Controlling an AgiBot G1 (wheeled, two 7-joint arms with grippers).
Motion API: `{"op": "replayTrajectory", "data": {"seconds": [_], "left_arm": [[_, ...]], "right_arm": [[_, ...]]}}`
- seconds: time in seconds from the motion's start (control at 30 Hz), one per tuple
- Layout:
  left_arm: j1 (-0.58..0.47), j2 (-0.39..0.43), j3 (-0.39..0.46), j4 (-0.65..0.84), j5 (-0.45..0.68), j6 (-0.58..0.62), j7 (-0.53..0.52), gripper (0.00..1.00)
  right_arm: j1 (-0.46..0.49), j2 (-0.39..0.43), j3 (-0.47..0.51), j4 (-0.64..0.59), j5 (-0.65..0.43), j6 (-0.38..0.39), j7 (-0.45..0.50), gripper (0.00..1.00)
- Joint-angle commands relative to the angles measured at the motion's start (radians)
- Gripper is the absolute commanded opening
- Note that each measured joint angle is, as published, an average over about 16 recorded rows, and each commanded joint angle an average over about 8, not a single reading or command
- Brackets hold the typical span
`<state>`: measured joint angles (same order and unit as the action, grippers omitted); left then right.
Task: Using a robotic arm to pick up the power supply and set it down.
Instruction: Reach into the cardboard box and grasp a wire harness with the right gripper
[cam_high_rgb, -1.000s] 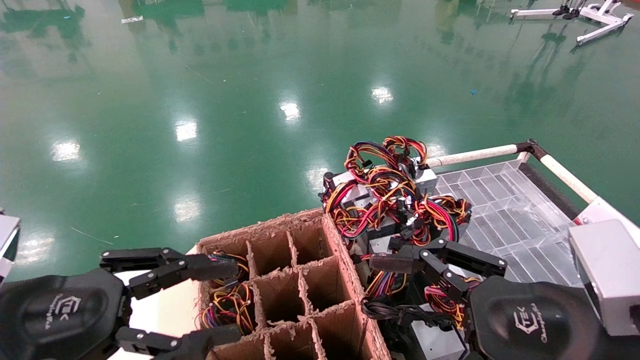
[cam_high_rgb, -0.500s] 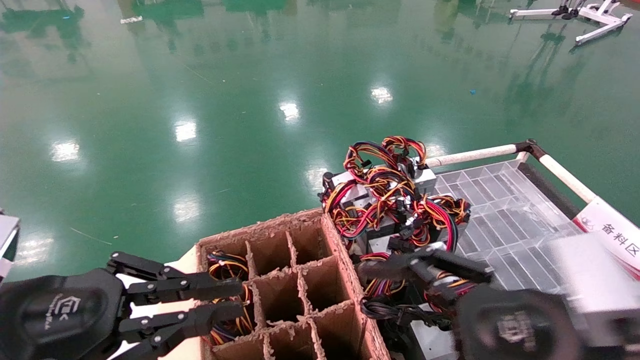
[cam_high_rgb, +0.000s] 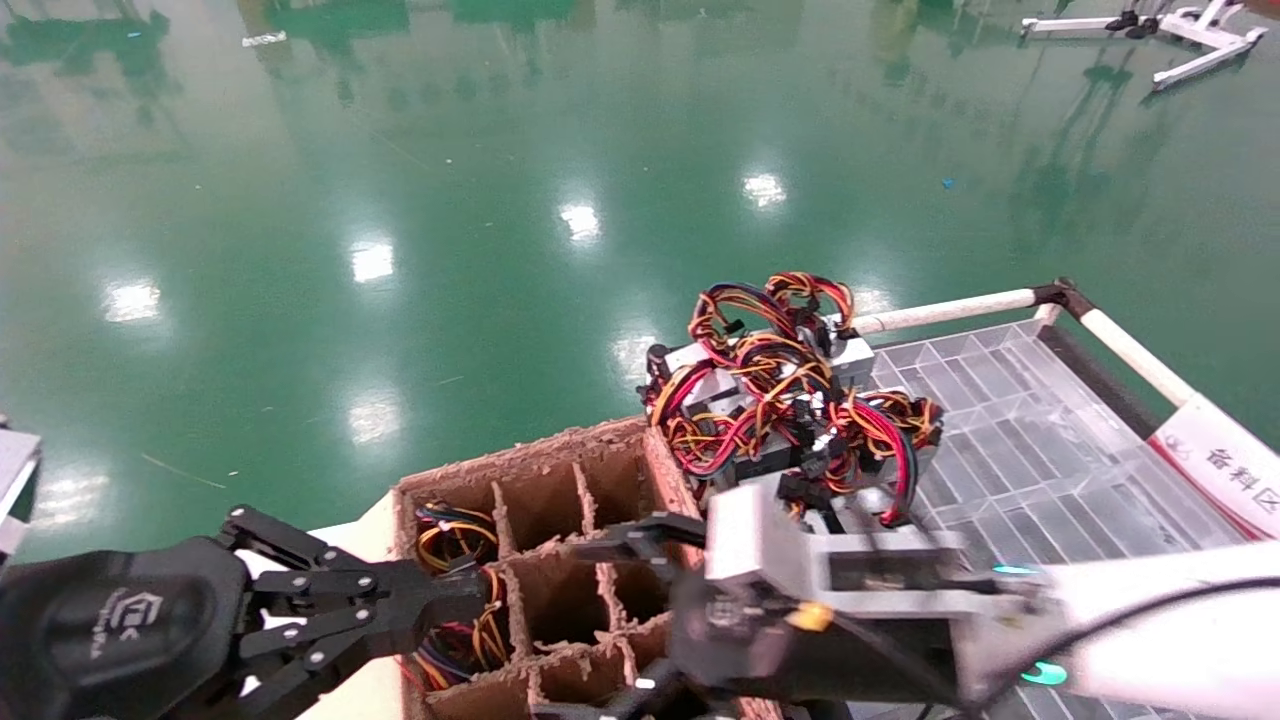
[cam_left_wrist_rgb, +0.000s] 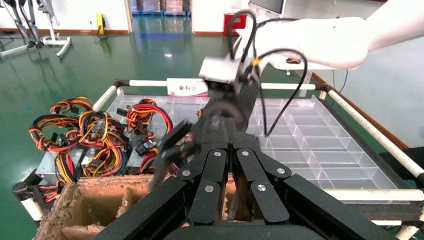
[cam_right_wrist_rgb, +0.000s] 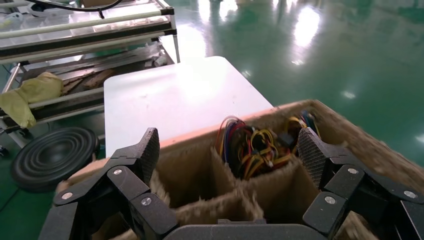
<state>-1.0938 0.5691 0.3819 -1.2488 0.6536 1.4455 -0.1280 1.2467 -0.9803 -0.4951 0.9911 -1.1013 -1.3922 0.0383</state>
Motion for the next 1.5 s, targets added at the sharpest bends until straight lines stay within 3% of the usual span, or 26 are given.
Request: {"op": "replayTrajectory", "data": {"seconds": [0.03,0.23,0.3,0.37,0.43,0.5,0.57,0.6,0.67,0.73,1.5], "left_arm": [[0.0,0.0,0.0,0.0,0.0,0.0,0.0,0.0],[0.0,0.0,0.0,0.0,0.0,0.0,0.0,0.01],[0.0,0.0,0.0,0.0,0.0,0.0,0.0,0.11],[0.0,0.0,0.0,0.0,0.0,0.0,0.0,0.33],[0.0,0.0,0.0,0.0,0.0,0.0,0.0,0.58],[0.0,0.0,0.0,0.0,0.0,0.0,0.0,0.82],[0.0,0.0,0.0,0.0,0.0,0.0,0.0,0.97],[0.0,0.0,0.0,0.0,0.0,0.0,0.0,1.0],[0.0,0.0,0.0,0.0,0.0,0.0,0.0,1.0],[0.0,0.0,0.0,0.0,0.0,0.0,0.0,1.0],[0.0,0.0,0.0,0.0,0.0,0.0,0.0,1.0]], "right_arm": [[0.016,-0.044,-0.017,-0.04,-0.023,0.007,-0.025,1.0],[0.042,-0.159,-0.058,-0.116,-0.083,0.049,-0.082,1.0],[0.05,-0.196,-0.073,-0.143,-0.103,0.064,-0.094,1.0],[0.06,-0.232,-0.087,-0.174,-0.123,0.077,-0.104,0.99],[0.072,-0.27,-0.103,-0.209,-0.144,0.09,-0.115,0.86],[0.084,-0.303,-0.117,-0.246,-0.162,0.101,-0.127,0.63],[0.095,-0.331,-0.13,-0.282,-0.176,0.111,-0.139,0.38],[0.1,-0.342,-0.135,-0.297,-0.181,0.115,-0.145,0.26],[0.108,-0.357,-0.145,-0.322,-0.187,0.125,-0.154,0.06],[0.113,-0.364,-0.153,-0.336,-0.185,0.133,-0.159,0.0],[0.115,-0.356,-0.209,-0.384,-0.145,0.2,-0.171,0.0]]}}
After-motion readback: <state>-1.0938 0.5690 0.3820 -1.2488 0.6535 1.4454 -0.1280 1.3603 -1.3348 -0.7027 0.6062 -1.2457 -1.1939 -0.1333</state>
